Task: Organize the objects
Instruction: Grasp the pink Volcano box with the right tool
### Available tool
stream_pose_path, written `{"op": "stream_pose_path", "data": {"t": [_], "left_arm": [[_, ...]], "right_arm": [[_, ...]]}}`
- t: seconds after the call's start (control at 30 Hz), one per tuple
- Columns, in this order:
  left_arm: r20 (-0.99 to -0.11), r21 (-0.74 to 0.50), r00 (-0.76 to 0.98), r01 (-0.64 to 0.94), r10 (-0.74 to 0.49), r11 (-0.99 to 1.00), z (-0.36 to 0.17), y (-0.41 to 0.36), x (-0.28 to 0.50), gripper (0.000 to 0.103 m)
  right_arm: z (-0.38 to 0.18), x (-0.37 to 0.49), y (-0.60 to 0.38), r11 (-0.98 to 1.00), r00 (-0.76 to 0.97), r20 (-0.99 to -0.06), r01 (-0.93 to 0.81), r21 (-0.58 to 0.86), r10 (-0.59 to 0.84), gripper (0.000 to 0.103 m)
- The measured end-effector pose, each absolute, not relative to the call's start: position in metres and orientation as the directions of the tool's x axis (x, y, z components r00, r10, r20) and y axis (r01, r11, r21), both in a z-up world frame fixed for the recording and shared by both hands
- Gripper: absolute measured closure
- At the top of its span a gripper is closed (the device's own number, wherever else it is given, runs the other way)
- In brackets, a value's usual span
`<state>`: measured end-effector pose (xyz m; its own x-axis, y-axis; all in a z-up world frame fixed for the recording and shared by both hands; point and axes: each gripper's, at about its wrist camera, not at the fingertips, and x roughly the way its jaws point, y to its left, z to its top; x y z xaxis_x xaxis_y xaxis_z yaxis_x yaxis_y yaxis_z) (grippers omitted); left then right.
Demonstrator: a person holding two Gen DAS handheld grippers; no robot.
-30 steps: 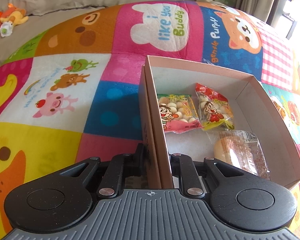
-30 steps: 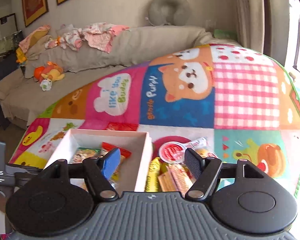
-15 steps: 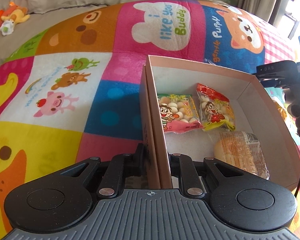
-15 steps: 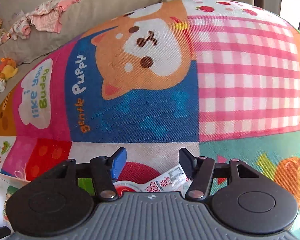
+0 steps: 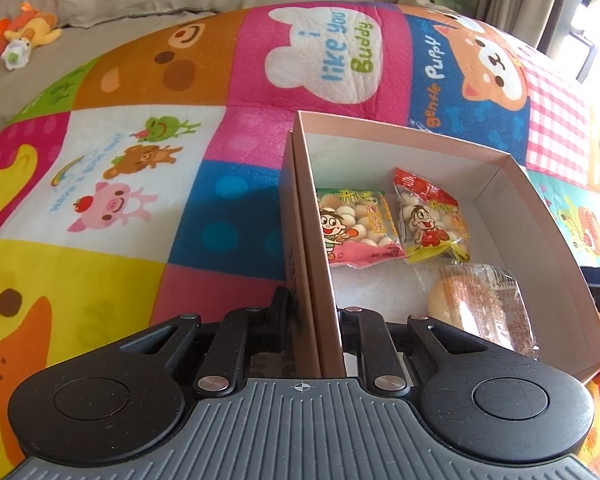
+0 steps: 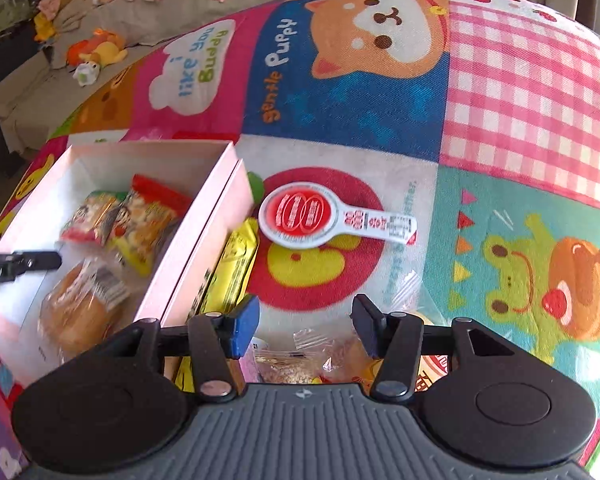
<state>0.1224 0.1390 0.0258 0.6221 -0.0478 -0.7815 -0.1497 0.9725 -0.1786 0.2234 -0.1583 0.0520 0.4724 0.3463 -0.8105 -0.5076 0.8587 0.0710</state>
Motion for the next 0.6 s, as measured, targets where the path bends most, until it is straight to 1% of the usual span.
{"op": "stream_pose_path", "data": {"t": [0.13, 0.17, 0.2, 0.27, 0.43, 0.5, 0.57, 0.6], "left_arm": [[-0.778, -0.180, 0.627, -0.151, -0.046, 0.972, 0.025, 0.139, 0.121, 0.085], [-0.776, -0.182, 0.629, -0.153, -0.046, 0.971, 0.025, 0.139, 0.121, 0.085], [-0.775, -0.185, 0.630, -0.156, -0.046, 0.970, 0.025, 0.139, 0.121, 0.085], [-0.774, -0.188, 0.632, -0.162, -0.045, 0.969, 0.025, 0.139, 0.120, 0.085], [-0.774, -0.175, 0.633, -0.163, -0.033, 0.971, 0.025, 0.137, 0.119, 0.085], [-0.775, -0.172, 0.631, -0.167, -0.028, 0.971, 0.025, 0.136, 0.119, 0.085], [-0.776, -0.169, 0.631, -0.170, -0.025, 0.971, 0.025, 0.135, 0.119, 0.085], [-0.776, -0.168, 0.631, -0.171, -0.024, 0.971, 0.025, 0.135, 0.118, 0.085]], "right_arm": [[0.060, 0.181, -0.177, 0.857, 0.520, -0.792, -0.515, 0.008, 0.320, 0.050], [0.062, 0.170, -0.181, 0.858, 0.543, -0.782, -0.513, -0.020, 0.307, 0.045], [0.065, 0.159, -0.187, 0.860, 0.566, -0.771, -0.509, -0.049, 0.291, 0.035], [0.066, 0.141, -0.197, 0.865, 0.603, -0.754, -0.493, -0.093, 0.262, 0.026], [0.050, 0.109, -0.225, 0.894, 0.636, -0.756, -0.416, -0.168, 0.154, 0.025], [0.045, 0.102, -0.236, 0.911, 0.628, -0.764, -0.389, -0.139, 0.152, 0.025], [0.045, 0.095, -0.244, 0.928, 0.601, -0.775, -0.369, -0.055, 0.193, 0.025], [0.046, 0.091, -0.246, 0.927, 0.579, -0.780, -0.375, 0.002, 0.236, 0.025]]}}
